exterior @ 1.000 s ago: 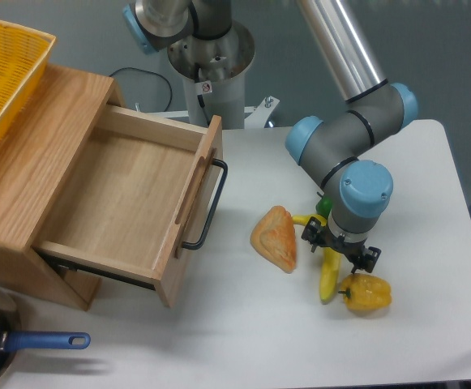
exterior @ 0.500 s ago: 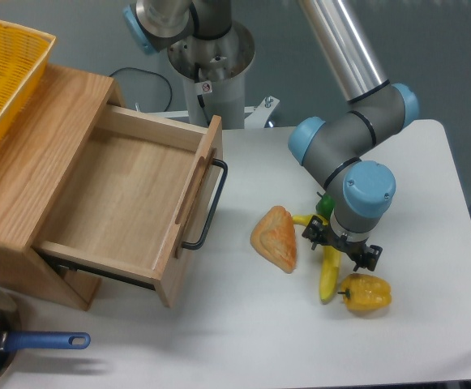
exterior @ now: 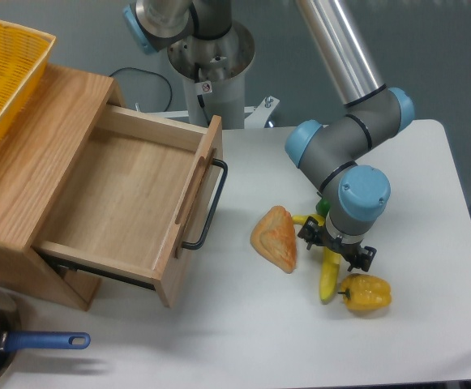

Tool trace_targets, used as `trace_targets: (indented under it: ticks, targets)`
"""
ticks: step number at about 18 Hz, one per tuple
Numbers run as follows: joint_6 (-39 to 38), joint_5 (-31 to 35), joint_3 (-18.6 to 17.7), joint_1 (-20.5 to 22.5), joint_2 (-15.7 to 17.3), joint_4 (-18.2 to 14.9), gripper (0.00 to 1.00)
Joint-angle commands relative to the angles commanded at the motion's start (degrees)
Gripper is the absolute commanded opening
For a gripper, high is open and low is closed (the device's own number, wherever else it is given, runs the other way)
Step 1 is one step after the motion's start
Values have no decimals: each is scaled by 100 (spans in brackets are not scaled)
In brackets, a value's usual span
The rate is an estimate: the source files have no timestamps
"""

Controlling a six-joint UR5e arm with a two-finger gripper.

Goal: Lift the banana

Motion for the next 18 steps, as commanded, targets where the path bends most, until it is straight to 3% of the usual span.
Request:
trace_targets:
  ticks: [4,8,9,13,14,18]
  targets:
    - [0,9,-9,0,0,70,68]
    - [0,0,0,9,17,62,60]
    - [-9,0,0,9,17,62,51]
    - [-9,0,0,9,26,53,46]
    - [-9,0,0,9,35,53,37]
    - [-9,0,0,9,61,44,37]
